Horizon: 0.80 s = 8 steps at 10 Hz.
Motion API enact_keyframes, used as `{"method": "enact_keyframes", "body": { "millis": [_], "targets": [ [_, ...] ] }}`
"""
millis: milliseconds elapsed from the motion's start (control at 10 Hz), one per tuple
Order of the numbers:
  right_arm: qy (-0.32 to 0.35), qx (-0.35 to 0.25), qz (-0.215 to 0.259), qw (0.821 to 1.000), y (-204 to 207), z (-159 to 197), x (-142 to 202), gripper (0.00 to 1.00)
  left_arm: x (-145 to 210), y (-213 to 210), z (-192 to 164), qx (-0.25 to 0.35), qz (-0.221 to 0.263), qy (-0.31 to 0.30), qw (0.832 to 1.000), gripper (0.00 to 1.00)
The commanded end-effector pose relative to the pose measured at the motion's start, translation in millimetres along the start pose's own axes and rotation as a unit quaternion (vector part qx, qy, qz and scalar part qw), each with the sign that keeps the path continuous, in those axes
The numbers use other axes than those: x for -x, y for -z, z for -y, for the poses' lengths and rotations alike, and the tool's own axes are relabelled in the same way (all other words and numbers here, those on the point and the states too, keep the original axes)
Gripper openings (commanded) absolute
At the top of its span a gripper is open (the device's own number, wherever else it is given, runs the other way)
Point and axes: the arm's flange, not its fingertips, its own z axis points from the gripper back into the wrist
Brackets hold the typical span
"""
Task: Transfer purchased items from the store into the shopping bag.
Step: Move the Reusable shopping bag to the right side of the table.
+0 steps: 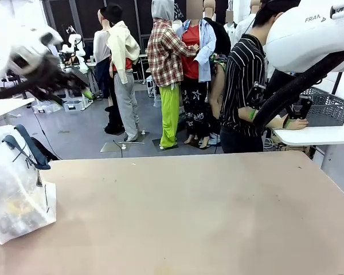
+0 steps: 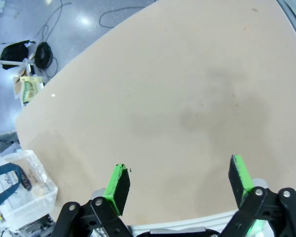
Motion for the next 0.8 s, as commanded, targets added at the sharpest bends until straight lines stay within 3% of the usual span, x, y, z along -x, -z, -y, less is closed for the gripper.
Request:
{"method": "enact_keyframes", "body": {
  "millis": [0, 300, 500, 700],
  "targets": [
    [-0.007, 0.008, 0.000, 1.000, -2, 1, -2, 1.00, 6, 48, -9, 0.002, -0.052, 0.032, 0.998, 1.00],
    [-0.007, 0.008, 0.000, 1.000, -2, 1, -2, 1.00, 32, 110, -15, 0.015, -0.134, 0.059, 0.989, 1.00],
    [-0.007, 0.008, 0.000, 1.000, -2, 1, -2, 1.00, 37, 125, -20, 0.047, -0.154, 0.061, 0.985, 1.00],
    [-0.007, 0.008, 0.000, 1.000, -2, 1, -2, 1.00, 46, 132, -14, 0.018, -0.145, 0.058, 0.988, 1.00]
  ]
}}
